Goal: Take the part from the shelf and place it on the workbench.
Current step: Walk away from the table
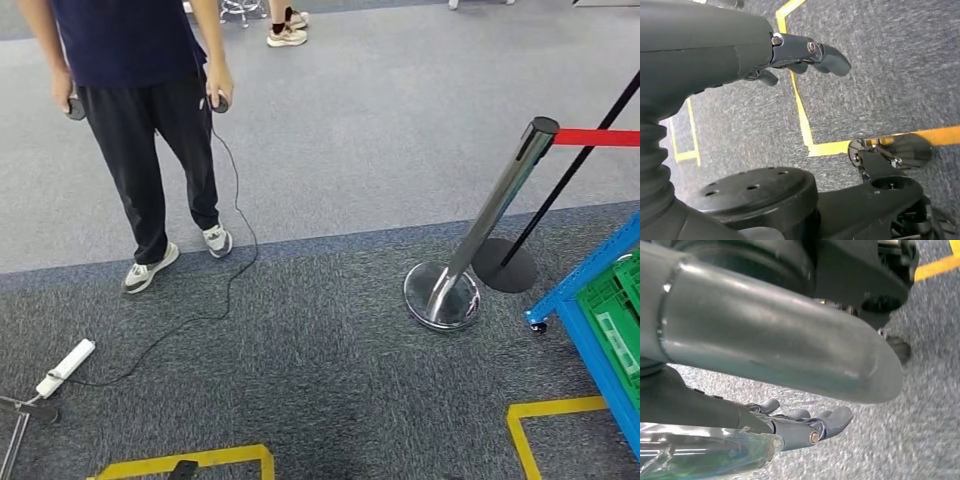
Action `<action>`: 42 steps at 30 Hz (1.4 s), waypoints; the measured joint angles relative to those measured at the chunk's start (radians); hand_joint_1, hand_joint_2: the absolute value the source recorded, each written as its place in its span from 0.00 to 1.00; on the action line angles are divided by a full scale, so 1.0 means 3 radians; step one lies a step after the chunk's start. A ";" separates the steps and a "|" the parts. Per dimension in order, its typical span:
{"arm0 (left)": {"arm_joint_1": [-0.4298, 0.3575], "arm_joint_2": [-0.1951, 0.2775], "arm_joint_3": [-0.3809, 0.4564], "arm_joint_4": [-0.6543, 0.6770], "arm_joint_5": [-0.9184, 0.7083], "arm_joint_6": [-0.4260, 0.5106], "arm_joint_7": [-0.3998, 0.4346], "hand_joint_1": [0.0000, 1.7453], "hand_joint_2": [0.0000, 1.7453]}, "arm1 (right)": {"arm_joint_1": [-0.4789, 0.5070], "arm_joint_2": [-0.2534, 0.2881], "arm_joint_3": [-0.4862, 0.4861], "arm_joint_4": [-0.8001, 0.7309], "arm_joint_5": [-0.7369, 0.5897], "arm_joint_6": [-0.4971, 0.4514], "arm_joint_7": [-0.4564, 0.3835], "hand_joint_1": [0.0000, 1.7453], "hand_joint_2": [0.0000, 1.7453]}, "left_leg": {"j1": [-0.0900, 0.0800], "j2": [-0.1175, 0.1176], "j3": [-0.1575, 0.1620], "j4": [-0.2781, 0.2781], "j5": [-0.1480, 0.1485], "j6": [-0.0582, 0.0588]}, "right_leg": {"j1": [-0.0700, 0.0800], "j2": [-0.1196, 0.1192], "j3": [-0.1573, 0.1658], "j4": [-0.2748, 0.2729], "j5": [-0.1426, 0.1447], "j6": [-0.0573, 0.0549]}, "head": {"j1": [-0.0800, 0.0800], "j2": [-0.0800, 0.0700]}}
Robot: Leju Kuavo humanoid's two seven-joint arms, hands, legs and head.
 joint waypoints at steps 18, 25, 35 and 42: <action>0.0016 -0.0007 -0.0019 0.0014 -0.0022 -0.0011 0.0013 0.00 1.00 | 0.0007 0.0001 0.0000 0.0000 -0.0001 -0.0002 0.0018 0.00 0.00 | 0.0007 -0.0203 -0.0024 -0.0136 0.0178 0.0142 | -0.0019 0.0095 -0.0444 0.0727 -0.0313 0.0144 | 0.0024 0.0000; 0.0020 0.0006 -0.0023 0.0014 -0.0042 -0.0024 0.0012 0.00 1.00 | 0.0002 0.0003 0.0000 0.0001 0.0004 -0.0005 0.0019 0.00 0.00 | -0.0023 0.0060 0.0040 -0.0128 0.0115 0.0095 | -0.0005 -0.0147 -0.0057 0.0107 -0.0020 0.0117 | 0.0021 0.0000; -0.0002 -0.0003 -0.0027 0.0017 -0.0055 -0.0030 -0.0004 0.00 1.00 | -0.0007 0.0002 0.0000 0.0000 0.0005 -0.0005 0.0019 0.00 0.00 | -0.0014 -0.0194 -0.0376 0.0800 -0.0339 -0.0002 | 0.0004 0.0163 -0.0042 0.0032 0.0000 -0.0049 | -0.0004 0.0000; -0.0006 -0.0005 -0.0028 0.0019 -0.0083 -0.0023 0.0002 0.00 1.00 | -0.0001 0.0002 0.0000 0.0000 -0.0017 -0.0004 0.0015 0.00 0.00 | 0.0007 -0.0468 -0.0040 -0.0087 0.0146 0.0044 | -0.0004 0.0463 -0.0086 0.0041 0.0043 0.0038 | -0.0003 0.0000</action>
